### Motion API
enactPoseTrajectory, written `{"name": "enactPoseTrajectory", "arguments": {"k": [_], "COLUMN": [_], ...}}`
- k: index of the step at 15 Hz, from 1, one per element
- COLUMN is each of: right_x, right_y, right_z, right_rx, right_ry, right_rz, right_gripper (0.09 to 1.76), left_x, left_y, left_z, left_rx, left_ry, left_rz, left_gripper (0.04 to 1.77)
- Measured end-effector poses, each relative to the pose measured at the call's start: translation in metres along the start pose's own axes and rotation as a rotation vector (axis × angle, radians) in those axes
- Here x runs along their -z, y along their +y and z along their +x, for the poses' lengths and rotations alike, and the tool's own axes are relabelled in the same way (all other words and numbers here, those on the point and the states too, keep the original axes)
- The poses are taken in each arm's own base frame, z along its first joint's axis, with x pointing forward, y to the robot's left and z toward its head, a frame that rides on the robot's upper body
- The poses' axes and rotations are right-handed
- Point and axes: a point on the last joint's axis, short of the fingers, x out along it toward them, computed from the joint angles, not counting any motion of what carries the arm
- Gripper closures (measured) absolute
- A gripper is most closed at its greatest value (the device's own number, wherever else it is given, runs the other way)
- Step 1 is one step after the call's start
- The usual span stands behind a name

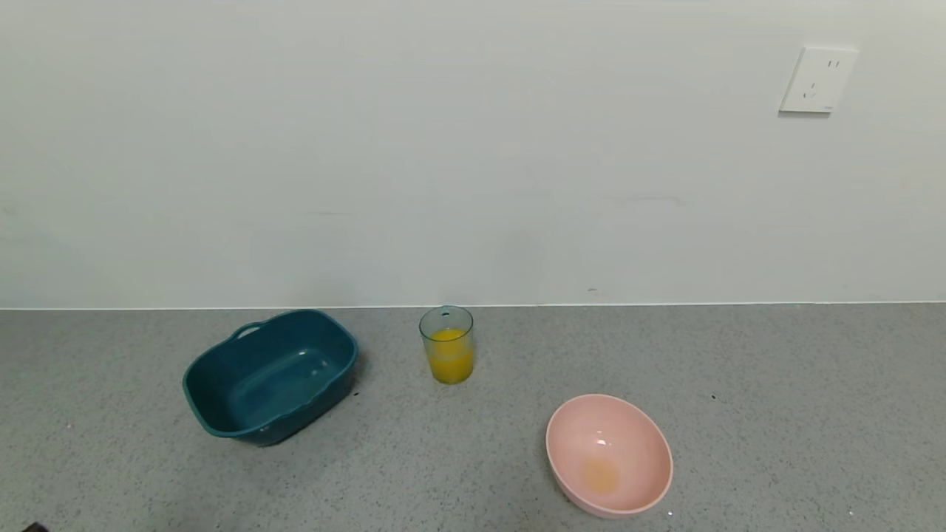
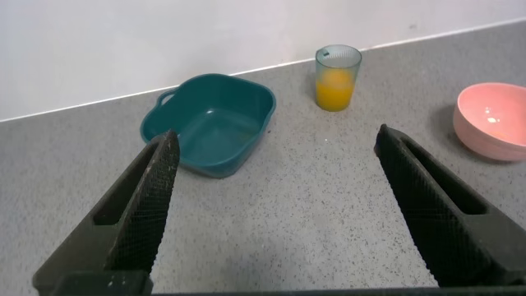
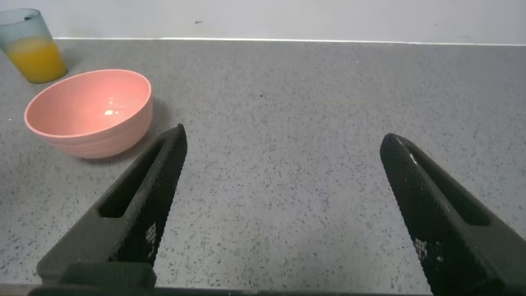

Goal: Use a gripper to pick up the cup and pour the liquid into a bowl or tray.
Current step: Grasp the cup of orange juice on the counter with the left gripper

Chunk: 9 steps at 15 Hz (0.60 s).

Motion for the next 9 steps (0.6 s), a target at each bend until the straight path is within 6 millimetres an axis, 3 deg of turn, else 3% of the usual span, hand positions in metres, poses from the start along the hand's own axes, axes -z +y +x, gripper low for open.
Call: {"name": "enactPoseTrajectory", "arguments": {"k": [5,9], "right_x": [0.000,0.000], "right_y": [0.000,0.000], "right_z": [0.000,0.000], "right_rx": [0.000,0.000], "right_ry": [0.000,0.000], "right_rz": [0.000,0.000], "right_gripper": [0.14,0.14], "left_x": [-0.035,-0.035], "left_y": [-0.004,-0.019], "left_z": [0.065,0.117], "left_rx": [0.130,0.201], "left_ry": [0.145,0.227], "left_rz": [0.053,0.073], "left_gripper": [0.09,0.09]}}
